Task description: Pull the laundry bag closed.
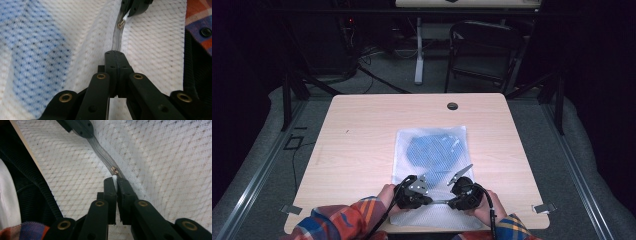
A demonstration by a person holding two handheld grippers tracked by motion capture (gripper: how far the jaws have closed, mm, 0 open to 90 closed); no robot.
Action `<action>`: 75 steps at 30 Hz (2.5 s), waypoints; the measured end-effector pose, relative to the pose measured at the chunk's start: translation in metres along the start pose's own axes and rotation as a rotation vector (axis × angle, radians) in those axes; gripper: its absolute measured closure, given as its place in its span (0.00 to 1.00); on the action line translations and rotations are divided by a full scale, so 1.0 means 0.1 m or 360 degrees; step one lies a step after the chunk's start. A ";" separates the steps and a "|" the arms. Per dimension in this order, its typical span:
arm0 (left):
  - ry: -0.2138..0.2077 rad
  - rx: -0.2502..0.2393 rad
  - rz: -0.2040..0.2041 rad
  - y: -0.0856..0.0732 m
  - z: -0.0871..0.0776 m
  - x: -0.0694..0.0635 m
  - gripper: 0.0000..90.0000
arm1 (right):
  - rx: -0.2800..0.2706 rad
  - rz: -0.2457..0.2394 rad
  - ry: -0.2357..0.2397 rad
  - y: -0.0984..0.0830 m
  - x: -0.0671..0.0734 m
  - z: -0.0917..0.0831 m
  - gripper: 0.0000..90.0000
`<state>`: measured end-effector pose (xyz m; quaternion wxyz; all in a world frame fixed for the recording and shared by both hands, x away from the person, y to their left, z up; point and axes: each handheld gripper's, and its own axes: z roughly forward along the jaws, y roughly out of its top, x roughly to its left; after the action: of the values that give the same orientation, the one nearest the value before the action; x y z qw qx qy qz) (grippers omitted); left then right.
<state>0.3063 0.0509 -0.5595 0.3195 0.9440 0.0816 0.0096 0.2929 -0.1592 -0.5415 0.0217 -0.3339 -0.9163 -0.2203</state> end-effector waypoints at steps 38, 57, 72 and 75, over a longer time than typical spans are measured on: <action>-0.0084 -0.0005 -0.0072 -0.05 0.09 0.07 1.00 | -0.0016 0.0022 -0.0022 -0.09 -0.05 -0.08 0.97; -0.0091 0.0001 -0.0074 -0.04 0.09 0.07 1.00 | -0.0044 0.0057 -0.0043 -0.18 -0.10 -0.17 0.97; -0.0095 0.0004 -0.0073 -0.04 0.09 0.08 1.00 | -0.0049 0.0080 -0.0047 -0.24 -0.14 -0.22 0.96; -0.0091 0.0007 -0.0072 -0.04 0.09 0.08 1.00 | -0.0047 0.0087 -0.0046 -0.26 -0.15 -0.24 0.96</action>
<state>0.3138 0.0501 -0.5695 0.3198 0.9425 0.0939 -0.0247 0.2858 -0.1957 -0.5325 0.0095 -0.3621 -0.9037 -0.2284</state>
